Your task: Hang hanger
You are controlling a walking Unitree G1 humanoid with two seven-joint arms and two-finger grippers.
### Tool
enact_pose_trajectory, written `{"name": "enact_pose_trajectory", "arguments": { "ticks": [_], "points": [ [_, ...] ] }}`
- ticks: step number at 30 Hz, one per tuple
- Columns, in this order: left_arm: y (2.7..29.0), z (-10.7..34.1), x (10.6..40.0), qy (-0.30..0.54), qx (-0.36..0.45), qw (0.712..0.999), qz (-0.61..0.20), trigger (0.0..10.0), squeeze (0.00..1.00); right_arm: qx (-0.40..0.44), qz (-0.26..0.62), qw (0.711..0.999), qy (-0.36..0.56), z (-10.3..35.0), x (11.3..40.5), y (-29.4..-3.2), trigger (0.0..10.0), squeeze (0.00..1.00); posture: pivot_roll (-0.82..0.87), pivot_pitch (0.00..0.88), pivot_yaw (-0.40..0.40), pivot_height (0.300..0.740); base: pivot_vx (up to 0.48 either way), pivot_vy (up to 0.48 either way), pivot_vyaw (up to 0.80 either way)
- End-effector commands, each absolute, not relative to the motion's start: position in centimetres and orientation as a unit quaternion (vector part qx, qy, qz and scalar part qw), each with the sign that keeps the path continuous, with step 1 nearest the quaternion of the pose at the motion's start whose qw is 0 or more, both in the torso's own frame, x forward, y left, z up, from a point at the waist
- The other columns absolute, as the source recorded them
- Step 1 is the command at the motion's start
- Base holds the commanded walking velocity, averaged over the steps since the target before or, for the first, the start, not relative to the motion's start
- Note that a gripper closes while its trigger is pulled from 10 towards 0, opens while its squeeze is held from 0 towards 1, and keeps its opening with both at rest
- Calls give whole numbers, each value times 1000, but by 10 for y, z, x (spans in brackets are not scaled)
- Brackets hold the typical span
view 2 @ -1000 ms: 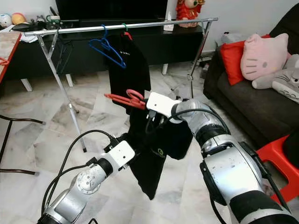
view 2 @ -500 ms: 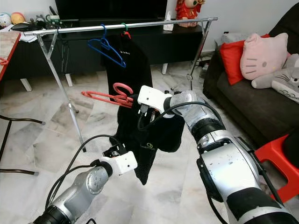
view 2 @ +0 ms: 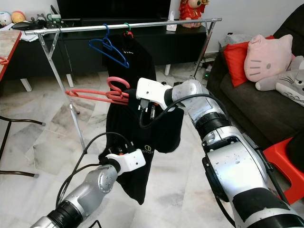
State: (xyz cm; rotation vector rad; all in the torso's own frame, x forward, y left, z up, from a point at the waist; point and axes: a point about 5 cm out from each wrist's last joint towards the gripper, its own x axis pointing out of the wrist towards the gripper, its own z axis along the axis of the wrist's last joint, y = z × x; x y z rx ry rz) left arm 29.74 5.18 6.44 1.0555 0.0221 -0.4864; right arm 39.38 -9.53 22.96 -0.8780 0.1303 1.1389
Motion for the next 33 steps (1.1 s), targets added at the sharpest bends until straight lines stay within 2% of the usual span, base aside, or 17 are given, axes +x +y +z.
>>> {"name": "enact_pose_trajectory", "arguments": {
  "ticks": [1, 10, 21, 33],
  "points": [
    [47, 71, 302, -12, 513, 831, -215, 10000, 0, -402, 527, 748, 11, 252, 393, -90, 0, 0, 2, 0, -131, 716, 0, 0, 0],
    [63, 85, 315, -39, 543, 830, -125, 10000, 0, -403, 539, 739, 4, 253, 389, -88, 0, 0, 2, 0, -131, 716, 0, 0, 0],
    [87, 81, 317, -17, 566, 818, -107, 10000, 0, -404, 539, 739, 4, 253, 388, -90, 0, 0, 5, 0, -133, 716, 0, 0, 0],
    [99, 76, 318, 9, 581, 809, -86, 10000, 0, -407, 538, 738, 6, 252, 387, -90, 0, 0, 6, 0, -135, 716, 0, 0, 0]
  ]
}}
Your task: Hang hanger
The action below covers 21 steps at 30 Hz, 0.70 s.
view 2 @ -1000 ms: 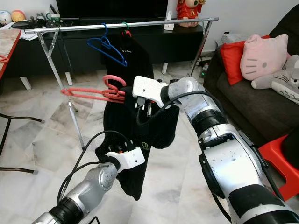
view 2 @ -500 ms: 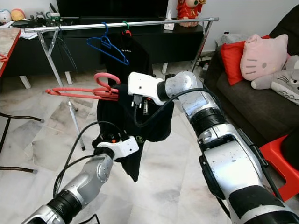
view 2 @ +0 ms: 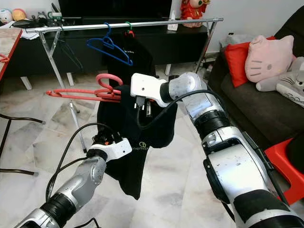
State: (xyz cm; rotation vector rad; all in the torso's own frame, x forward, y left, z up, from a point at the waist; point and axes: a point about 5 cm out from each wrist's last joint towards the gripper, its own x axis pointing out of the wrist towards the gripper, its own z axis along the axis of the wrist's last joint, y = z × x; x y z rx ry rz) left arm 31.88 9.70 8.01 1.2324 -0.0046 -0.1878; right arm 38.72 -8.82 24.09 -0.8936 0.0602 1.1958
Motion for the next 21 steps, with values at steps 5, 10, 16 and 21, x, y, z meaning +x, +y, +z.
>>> {"name": "enact_pose_trajectory", "arguments": {
  "ticks": [5, 10, 16, 21],
  "points": [
    [97, 84, 323, -5, 572, 817, -66, 10000, 0, -408, 542, 735, 4, 252, 386, -89, 0, 0, 2, 0, -135, 716, 0, 0, 0],
    [96, 85, 325, -4, 573, 817, -65, 10000, 0, -407, 543, 734, 3, 252, 386, -89, 0, 0, 3, 0, -135, 716, 0, 0, 0],
    [93, 82, 324, -5, 565, 821, -80, 7725, 0, -407, 545, 734, 3, 252, 385, -88, 0, 0, 3, 0, -135, 716, 0, 0, 0],
    [91, 82, 324, -7, 564, 822, -83, 118, 0, -406, 546, 733, 2, 252, 384, -88, 0, 0, 3, 0, -135, 716, 0, 0, 0]
  ]
}}
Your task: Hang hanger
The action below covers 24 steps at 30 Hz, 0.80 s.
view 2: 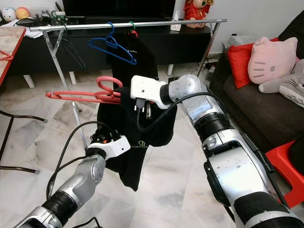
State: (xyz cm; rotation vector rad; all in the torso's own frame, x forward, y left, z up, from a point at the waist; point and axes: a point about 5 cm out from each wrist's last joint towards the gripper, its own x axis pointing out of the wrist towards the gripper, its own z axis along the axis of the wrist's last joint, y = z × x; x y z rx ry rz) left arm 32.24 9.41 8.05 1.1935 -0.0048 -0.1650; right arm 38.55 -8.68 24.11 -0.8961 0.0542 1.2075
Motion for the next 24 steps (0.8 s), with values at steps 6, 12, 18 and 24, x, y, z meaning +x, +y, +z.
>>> {"name": "enact_pose_trajectory", "arguments": {
  "ticks": [6, 12, 18, 24],
  "points": [
    [92, 80, 324, -5, 569, 818, -80, 0, 0, -407, 548, 730, -1, 253, 383, -87, 0, 0, 0, 0, -132, 716, 0, 0, 0],
    [94, 80, 325, -3, 569, 818, -79, 0, 0, -407, 550, 729, -2, 253, 383, -86, 0, 0, 1, 0, -132, 716, 0, 0, 0],
    [96, 79, 325, 0, 570, 818, -76, 0, 0, -406, 551, 729, -1, 252, 382, -86, 0, 0, 1, 0, -131, 716, 0, 0, 0],
    [107, 80, 326, 13, 551, 832, -54, 0, 0, -403, 553, 729, 1, 250, 381, -87, 0, 0, 1, 0, -130, 716, 0, 0, 0]
  ]
}}
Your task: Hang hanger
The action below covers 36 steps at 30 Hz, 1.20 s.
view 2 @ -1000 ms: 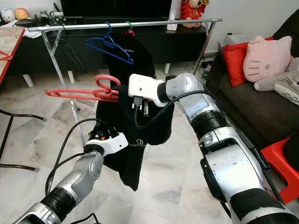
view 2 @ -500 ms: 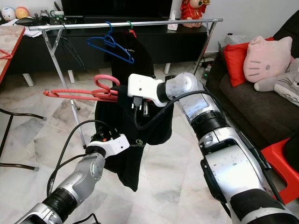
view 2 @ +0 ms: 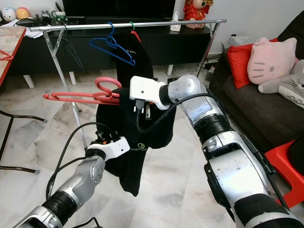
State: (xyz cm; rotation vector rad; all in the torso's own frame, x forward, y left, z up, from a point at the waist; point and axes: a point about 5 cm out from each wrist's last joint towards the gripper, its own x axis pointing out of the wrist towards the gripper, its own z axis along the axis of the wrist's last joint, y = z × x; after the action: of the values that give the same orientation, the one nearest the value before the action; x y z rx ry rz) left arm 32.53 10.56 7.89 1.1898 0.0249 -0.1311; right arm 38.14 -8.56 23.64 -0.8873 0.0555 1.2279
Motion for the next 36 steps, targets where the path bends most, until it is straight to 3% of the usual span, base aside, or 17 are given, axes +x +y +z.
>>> {"name": "enact_pose_trajectory", "arguments": {
  "ticks": [1, 5, 10, 15, 16, 23, 29, 33, 35, 36],
  "points": [
    [109, 79, 326, 18, 550, 833, -53, 0, 0, -401, 554, 729, 3, 248, 380, -88, 0, 0, 3, 0, -130, 716, 0, 0, 0],
    [117, 76, 325, 33, 536, 842, -43, 0, 0, -396, 553, 733, 14, 242, 381, -91, 0, 0, 3, 0, -130, 716, 0, 0, 0],
    [136, 72, 323, 88, 438, 895, -6, 0, 0, -387, 543, 744, 39, 228, 382, -99, 0, 0, 2, 0, -128, 716, 0, 0, 0],
    [149, 70, 319, 128, 276, 952, 31, 0, 0, -366, 536, 758, 62, 216, 382, -107, 0, 0, 4, 0, -125, 716, 0, 0, 0],
    [154, 68, 317, 144, 196, 969, 52, 0, 0, -356, 529, 766, 80, 207, 383, -113, 0, 0, 6, 0, -123, 716, 0, 0, 0],
    [173, 65, 310, 166, 106, 976, 91, 0, 0, -325, 502, 791, 128, 177, 379, -134, 0, 0, 10, 0, -121, 716, 0, 0, 0],
    [185, 66, 305, 167, 60, 978, 112, 0, 0, -233, 495, 825, 144, 154, 372, -149, 0, 0, 10, 0, -117, 716, 0, 0, 0],
    [191, 67, 303, 168, 57, 977, 113, 0, 0, -140, 490, 854, 107, 153, 368, -153, 0, 0, 11, 0, -115, 716, 0, 0, 0],
    [192, 68, 303, 169, 56, 978, 113, 0, 0, -95, 505, 853, 86, 155, 365, -153, 0, 0, 11, 0, -115, 716, 0, 0, 0],
    [193, 68, 303, 168, 53, 978, 114, 0, 0, -49, 553, 829, 74, 153, 355, -154, 0, 0, 11, 0, -112, 716, 0, 0, 0]
  ]
}}
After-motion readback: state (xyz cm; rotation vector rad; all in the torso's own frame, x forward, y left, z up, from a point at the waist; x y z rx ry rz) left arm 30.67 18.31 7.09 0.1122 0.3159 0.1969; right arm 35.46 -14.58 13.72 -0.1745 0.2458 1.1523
